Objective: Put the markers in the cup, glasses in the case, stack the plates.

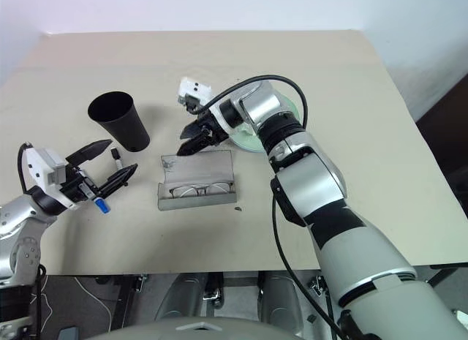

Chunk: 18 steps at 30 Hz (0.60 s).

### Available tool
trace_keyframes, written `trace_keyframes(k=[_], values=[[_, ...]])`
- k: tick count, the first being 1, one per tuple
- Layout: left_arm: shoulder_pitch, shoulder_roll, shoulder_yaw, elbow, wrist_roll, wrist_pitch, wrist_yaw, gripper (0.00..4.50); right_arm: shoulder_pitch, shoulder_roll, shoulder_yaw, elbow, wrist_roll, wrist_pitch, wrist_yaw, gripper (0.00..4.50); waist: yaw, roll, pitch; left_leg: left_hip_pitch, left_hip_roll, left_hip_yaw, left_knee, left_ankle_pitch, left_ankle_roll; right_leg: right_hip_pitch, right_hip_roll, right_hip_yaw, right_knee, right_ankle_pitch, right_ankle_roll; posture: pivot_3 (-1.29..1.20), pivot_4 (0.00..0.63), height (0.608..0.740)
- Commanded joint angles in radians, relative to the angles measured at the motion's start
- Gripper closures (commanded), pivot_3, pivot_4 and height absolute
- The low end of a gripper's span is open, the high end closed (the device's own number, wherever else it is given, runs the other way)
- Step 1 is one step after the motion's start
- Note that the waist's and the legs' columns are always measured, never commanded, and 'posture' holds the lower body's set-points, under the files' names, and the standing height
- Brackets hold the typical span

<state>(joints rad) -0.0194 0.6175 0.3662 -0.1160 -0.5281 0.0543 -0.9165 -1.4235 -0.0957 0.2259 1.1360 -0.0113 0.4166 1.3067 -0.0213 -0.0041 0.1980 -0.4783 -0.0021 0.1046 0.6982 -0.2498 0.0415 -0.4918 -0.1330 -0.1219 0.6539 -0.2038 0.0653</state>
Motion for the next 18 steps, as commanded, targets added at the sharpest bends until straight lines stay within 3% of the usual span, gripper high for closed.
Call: trace_keyframes(k=[1, 5, 10, 18], values=[[-0.024, 0.013, 0.001, 0.003, 0.007, -0.024, -0.010, 0.00, -0.012, 0.030, -0.070, 0.044, 0.018, -0.026, -0.186, 3.03, 0.000, 0.000, 0.000, 0.000, 0.000, 0.000, 0.000, 0.000, 0.000, 0.000, 0.000, 0.000, 0.000, 0.000, 0.000, 0.00, 0.150, 0.681], [-0.034, 0.011, -0.002, 0.007, 0.012, -0.024, -0.014, 0.00, 0.010, 0.049, -0.075, 0.085, -0.012, -0.091, -0.285, 4.44, -0.003, 0.000, 0.000, 0.000, 0.000, 0.000, 0.000, 0.001, -0.001, -0.001, 0.000, 0.000, 0.001, 0.000, 0.000, 0.00, 0.150, 0.681], [-0.031, 0.011, 0.001, 0.003, 0.015, -0.021, -0.019, 0.00, 0.015, 0.051, -0.047, 0.124, -0.060, -0.112, -0.300, 4.48, -0.004, 0.000, 0.000, 0.000, 0.000, 0.001, 0.001, 0.001, 0.000, 0.000, 0.001, 0.000, 0.002, 0.000, 0.000, 0.00, 0.150, 0.681], [-0.014, 0.013, 0.010, 0.003, 0.020, -0.028, -0.025, 0.00, 0.002, 0.019, 0.027, 0.066, -0.097, -0.040, 0.036, 4.48, -0.016, 0.000, 0.000, 0.000, 0.000, 0.001, 0.002, 0.005, 0.004, 0.000, 0.001, 0.000, 0.006, 0.000, 0.000, 0.00, 0.150, 0.681]])
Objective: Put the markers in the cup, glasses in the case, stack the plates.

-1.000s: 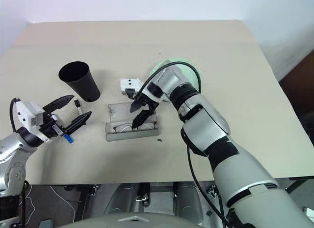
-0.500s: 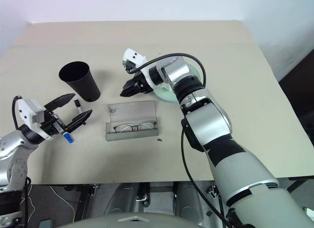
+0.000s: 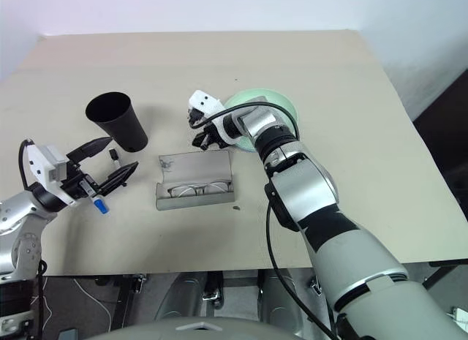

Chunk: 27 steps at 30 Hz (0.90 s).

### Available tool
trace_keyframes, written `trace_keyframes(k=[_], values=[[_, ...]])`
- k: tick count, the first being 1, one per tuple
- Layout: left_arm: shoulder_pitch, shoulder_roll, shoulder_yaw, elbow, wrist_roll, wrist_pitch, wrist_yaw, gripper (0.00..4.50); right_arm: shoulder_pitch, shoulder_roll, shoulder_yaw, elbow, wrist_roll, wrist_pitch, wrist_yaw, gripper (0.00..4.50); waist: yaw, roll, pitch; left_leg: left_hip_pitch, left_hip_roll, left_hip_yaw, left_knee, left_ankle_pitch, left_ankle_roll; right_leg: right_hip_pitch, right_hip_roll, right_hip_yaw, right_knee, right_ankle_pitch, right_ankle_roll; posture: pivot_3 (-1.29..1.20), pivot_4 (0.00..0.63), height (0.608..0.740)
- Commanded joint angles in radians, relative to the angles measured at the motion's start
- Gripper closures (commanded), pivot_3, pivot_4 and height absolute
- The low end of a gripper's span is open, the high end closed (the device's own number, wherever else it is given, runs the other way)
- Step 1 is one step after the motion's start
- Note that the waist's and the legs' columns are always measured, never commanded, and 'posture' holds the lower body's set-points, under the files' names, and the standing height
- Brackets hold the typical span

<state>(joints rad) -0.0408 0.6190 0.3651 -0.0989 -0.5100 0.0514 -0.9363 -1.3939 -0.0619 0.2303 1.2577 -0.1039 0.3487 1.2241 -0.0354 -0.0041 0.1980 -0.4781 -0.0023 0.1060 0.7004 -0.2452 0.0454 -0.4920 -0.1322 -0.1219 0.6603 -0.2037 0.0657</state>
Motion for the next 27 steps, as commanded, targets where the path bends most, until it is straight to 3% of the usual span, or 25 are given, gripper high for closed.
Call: trace_keyframes(k=[1, 7, 12, 16, 21, 24, 27], values=[[0.008, 0.011, 0.011, -0.013, 0.002, -0.026, -0.005, 0.00, -0.021, -0.020, 0.033, -0.075, -0.009, 0.033, 0.153, 4.48, -0.003, 0.000, 0.000, 0.000, 0.000, 0.000, 0.000, 0.000, 0.000, 0.000, 0.000, 0.000, 0.000, 0.000, 0.000, 0.00, 0.150, 0.681], [0.011, 0.011, 0.015, 0.005, 0.008, -0.041, -0.010, 0.00, 0.063, -0.069, 0.074, -0.295, 0.010, 0.117, 0.275, 4.48, -0.006, 0.000, 0.000, 0.001, 0.000, -0.001, 0.001, 0.001, -0.003, 0.000, -0.001, 0.000, 0.003, 0.000, 0.000, 0.00, 0.150, 0.681], [0.005, 0.011, 0.012, 0.019, 0.013, -0.052, -0.011, 0.00, 0.227, -0.138, 0.125, -0.620, 0.044, 0.275, 0.337, 4.48, -0.002, -0.001, -0.001, 0.001, 0.000, -0.002, 0.001, 0.002, -0.003, -0.001, -0.002, 0.000, 0.004, 0.001, -0.001, 0.00, 0.150, 0.681], [-0.004, 0.011, 0.010, 0.032, 0.020, -0.062, -0.006, 0.00, 0.354, -0.167, 0.177, -0.804, 0.056, 0.355, 0.305, 4.48, -0.003, -0.001, -0.001, 0.001, 0.000, -0.002, 0.001, 0.002, -0.004, -0.001, -0.002, 0.000, 0.004, 0.001, -0.002, 0.00, 0.150, 0.681], [-0.017, 0.009, 0.012, 0.046, 0.023, -0.070, -0.001, 0.00, 0.435, -0.168, 0.228, -0.887, 0.040, 0.380, 0.208, 4.48, -0.008, -0.003, -0.002, 0.004, 0.001, -0.002, 0.000, 0.002, -0.004, 0.000, -0.002, 0.000, 0.004, 0.002, -0.003, 0.00, 0.150, 0.681], [-0.016, 0.009, 0.019, 0.045, 0.019, -0.070, 0.004, 0.00, 0.444, -0.169, 0.204, -0.933, 0.081, 0.401, 0.190, 4.48, -0.008, -0.003, -0.002, 0.010, 0.002, -0.002, -0.001, 0.000, -0.001, 0.004, -0.001, 0.000, 0.004, 0.002, -0.003, 0.00, 0.150, 0.681], [0.008, 0.011, 0.049, 0.022, -0.001, -0.052, 0.020, 0.00, 0.415, -0.163, 0.086, -0.970, 0.193, 0.421, 0.186, 4.48, -0.007, -0.003, -0.002, 0.015, 0.003, -0.002, -0.002, 0.000, -0.001, 0.010, -0.001, 0.000, 0.003, 0.001, -0.005, 0.00, 0.150, 0.681]])
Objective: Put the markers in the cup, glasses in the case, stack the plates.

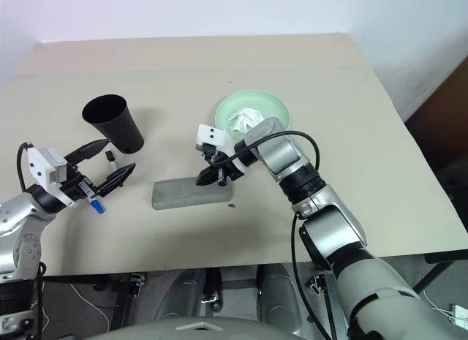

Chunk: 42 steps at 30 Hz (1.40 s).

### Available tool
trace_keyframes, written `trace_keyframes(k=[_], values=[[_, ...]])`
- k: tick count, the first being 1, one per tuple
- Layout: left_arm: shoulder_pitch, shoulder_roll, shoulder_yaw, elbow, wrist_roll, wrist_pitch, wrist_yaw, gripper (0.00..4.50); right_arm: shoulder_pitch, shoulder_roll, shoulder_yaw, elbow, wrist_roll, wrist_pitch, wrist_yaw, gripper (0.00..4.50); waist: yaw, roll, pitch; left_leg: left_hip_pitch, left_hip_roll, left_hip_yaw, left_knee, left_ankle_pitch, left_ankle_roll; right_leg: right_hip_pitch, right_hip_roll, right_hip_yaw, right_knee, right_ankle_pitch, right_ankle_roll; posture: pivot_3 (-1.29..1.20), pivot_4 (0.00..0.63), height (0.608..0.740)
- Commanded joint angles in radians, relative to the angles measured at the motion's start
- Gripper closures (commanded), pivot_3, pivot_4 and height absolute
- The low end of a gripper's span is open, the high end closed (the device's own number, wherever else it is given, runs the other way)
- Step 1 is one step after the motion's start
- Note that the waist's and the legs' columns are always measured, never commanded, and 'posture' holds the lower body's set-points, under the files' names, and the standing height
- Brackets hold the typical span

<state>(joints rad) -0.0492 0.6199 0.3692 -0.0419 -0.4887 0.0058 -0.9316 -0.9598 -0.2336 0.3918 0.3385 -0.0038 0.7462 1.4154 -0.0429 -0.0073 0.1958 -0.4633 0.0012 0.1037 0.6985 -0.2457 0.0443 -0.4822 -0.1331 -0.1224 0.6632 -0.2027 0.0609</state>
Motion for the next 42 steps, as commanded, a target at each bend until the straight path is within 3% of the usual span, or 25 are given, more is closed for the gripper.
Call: trace_keyframes(k=[1, 9, 14, 20, 26, 30, 38, 41, 42], values=[[0.030, 0.012, 0.061, -0.051, -0.034, 0.004, 0.024, 0.00, -0.031, 0.005, -0.112, -0.061, 0.131, 0.042, -0.006, 4.48, 0.000, 0.000, 0.000, 0.000, 0.000, 0.000, 0.000, 0.000, 0.000, 0.001, 0.000, 0.000, 0.000, 0.000, -0.001, 0.00, 0.150, 0.681], [0.190, 0.043, 0.218, -0.172, -0.157, 0.181, 0.106, 0.00, 0.082, -0.052, -0.217, -0.254, 0.295, -0.060, -0.035, 4.48, 0.007, 0.000, 0.000, 0.000, 0.000, 0.000, -0.004, -0.001, 0.001, 0.001, 0.001, -0.001, -0.009, 0.000, -0.001, 0.00, 0.150, 0.681], [0.225, 0.077, 0.290, -0.202, -0.182, 0.372, 0.265, 0.00, 0.120, -0.062, -0.257, -0.308, 0.371, -0.059, -0.089, 4.48, 0.011, 0.000, 0.000, 0.000, 0.000, 0.000, -0.005, -0.001, 0.002, 0.002, 0.001, -0.001, -0.014, 0.001, -0.002, 0.00, 0.150, 0.681], [0.134, 0.099, 0.287, -0.288, -0.166, 0.752, 0.640, 0.00, 0.122, -0.098, -0.252, -0.264, 0.364, -0.109, -0.146, 4.48, 0.031, 0.000, 0.000, 0.000, 0.000, 0.000, -0.007, -0.001, 0.002, 0.002, 0.001, -0.001, -0.014, 0.000, -0.002, 0.00, 0.150, 0.681], [0.061, 0.100, 0.231, -0.424, -0.199, 1.137, 0.843, 0.00, 0.109, -0.102, -0.246, -0.224, 0.369, -0.135, -0.176, 4.48, 0.031, 0.000, 0.000, 0.000, -0.001, 0.000, -0.009, -0.001, 0.002, 0.004, 0.001, -0.001, -0.016, 0.002, 0.000, 0.00, 0.150, 0.681], [-0.019, 0.054, 0.229, -0.460, -0.234, 1.306, 0.892, 0.00, 0.103, -0.093, -0.239, -0.187, 0.357, -0.164, -0.203, 4.48, 0.031, 0.000, 0.000, 0.000, -0.001, 0.000, -0.009, 0.000, -0.001, 0.004, 0.001, -0.002, -0.015, 0.002, 0.000, 0.00, 0.150, 0.681], [-0.165, -0.032, 0.260, -0.425, -0.102, 1.512, 1.010, 0.00, 0.100, -0.093, -0.213, -0.135, 0.330, -0.210, -0.234, 4.48, 0.031, -0.001, 0.001, 0.001, -0.001, 0.000, -0.009, 0.003, -0.005, 0.005, 0.002, -0.002, -0.015, 0.002, 0.001, 0.00, 0.150, 0.681], [-0.202, -0.057, 0.281, -0.404, -0.058, 1.536, 1.017, 0.56, 0.094, -0.089, -0.211, -0.115, 0.322, -0.225, -0.251, 4.50, 0.031, -0.002, 0.000, 0.001, -0.001, 0.000, -0.009, 0.003, -0.005, 0.005, 0.002, -0.002, -0.015, 0.002, 0.001, 0.00, 0.150, 0.681], [-0.217, -0.068, 0.294, -0.397, -0.047, 1.548, 1.018, 0.95, 0.094, -0.089, -0.211, -0.112, 0.320, -0.229, -0.254, 4.50, 0.031, -0.002, 0.000, 0.001, -0.001, 0.000, -0.009, 0.003, -0.005, 0.005, 0.002, -0.002, -0.015, 0.002, 0.001, 0.00, 0.150, 0.681]])
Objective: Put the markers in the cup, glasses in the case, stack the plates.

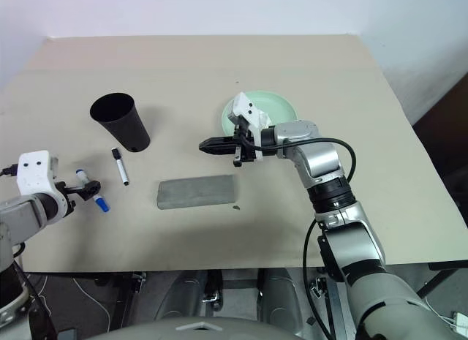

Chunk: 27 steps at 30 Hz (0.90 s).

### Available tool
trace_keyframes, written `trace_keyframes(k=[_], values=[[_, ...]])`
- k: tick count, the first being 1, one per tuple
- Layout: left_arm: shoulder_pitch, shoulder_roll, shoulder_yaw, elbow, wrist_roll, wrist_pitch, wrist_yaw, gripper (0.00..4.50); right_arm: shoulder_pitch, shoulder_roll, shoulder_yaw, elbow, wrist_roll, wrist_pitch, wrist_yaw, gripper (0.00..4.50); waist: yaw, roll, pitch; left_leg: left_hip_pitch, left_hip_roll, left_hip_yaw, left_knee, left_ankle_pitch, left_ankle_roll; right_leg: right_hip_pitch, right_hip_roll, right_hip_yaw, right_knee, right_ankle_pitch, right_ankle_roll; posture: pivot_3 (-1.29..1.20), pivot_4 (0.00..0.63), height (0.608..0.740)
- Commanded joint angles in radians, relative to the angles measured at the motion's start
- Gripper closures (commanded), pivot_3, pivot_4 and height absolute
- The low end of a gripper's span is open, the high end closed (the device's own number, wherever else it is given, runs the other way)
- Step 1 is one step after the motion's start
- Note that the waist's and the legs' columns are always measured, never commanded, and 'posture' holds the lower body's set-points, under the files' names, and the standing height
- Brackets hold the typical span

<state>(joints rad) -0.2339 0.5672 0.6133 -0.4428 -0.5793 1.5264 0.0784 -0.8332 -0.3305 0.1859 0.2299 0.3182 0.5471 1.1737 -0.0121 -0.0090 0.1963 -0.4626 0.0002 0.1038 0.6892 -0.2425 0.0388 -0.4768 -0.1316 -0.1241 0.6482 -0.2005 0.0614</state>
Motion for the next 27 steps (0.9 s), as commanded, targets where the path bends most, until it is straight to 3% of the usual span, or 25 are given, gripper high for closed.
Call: trace_keyframes(k=[1, 10, 15, 19, 27], values=[[-0.043, -0.020, 0.054, 0.007, 0.053, 0.040, 0.002, 1.20, -0.033, 0.008, -0.003, -0.001, -0.005, -0.037, -0.015, 4.50, 0.000, 0.000, 0.000, 0.000, 0.000, 0.000, 0.000, 0.000, 0.000, 0.000, 0.000, 0.000, 0.000, 0.000, 0.000, 0.00, 0.150, 0.681], [-0.081, -0.069, 0.088, 0.025, 0.150, 0.067, -0.024, 4.10, -0.034, -0.008, 0.039, 0.045, -0.071, -0.110, -0.026, 4.50, 0.000, -0.001, 0.000, 0.000, 0.000, 0.000, 0.000, 0.000, -0.001, 0.000, 0.000, 0.000, 0.000, 0.000, 0.000, 0.00, 0.150, 0.681], [-0.100, -0.084, 0.114, 0.033, 0.195, 0.041, -0.031, 4.20, -0.041, -0.009, 0.051, 0.074, -0.096, -0.133, -0.022, 4.50, -0.001, -0.001, 0.000, 0.001, 0.000, 0.000, 0.000, 0.001, -0.001, 0.000, 0.000, 0.000, 0.001, 0.000, 0.000, 0.00, 0.150, 0.681], [-0.119, 0.008, 0.089, 0.056, 0.223, -0.071, -0.068, 4.20, -0.052, -0.005, 0.028, 0.069, -0.073, -0.111, -0.017, 4.50, -0.002, -0.002, 0.000, 0.001, 0.001, 0.000, 0.000, 0.001, -0.001, -0.001, 0.000, 0.000, 0.002, 0.000, 0.000, 0.00, 0.150, 0.681], [-0.240, 0.161, 0.057, 0.197, 0.256, -0.655, -0.239, 4.20, -0.040, 0.018, -0.038, -0.003, 0.028, -0.040, -0.028, 4.50, 0.002, -0.004, 0.000, -0.001, 0.002, 0.000, -0.001, 0.000, -0.001, -0.002, 0.001, 0.000, -0.002, 0.002, -0.004, 0.00, 0.150, 0.681]])
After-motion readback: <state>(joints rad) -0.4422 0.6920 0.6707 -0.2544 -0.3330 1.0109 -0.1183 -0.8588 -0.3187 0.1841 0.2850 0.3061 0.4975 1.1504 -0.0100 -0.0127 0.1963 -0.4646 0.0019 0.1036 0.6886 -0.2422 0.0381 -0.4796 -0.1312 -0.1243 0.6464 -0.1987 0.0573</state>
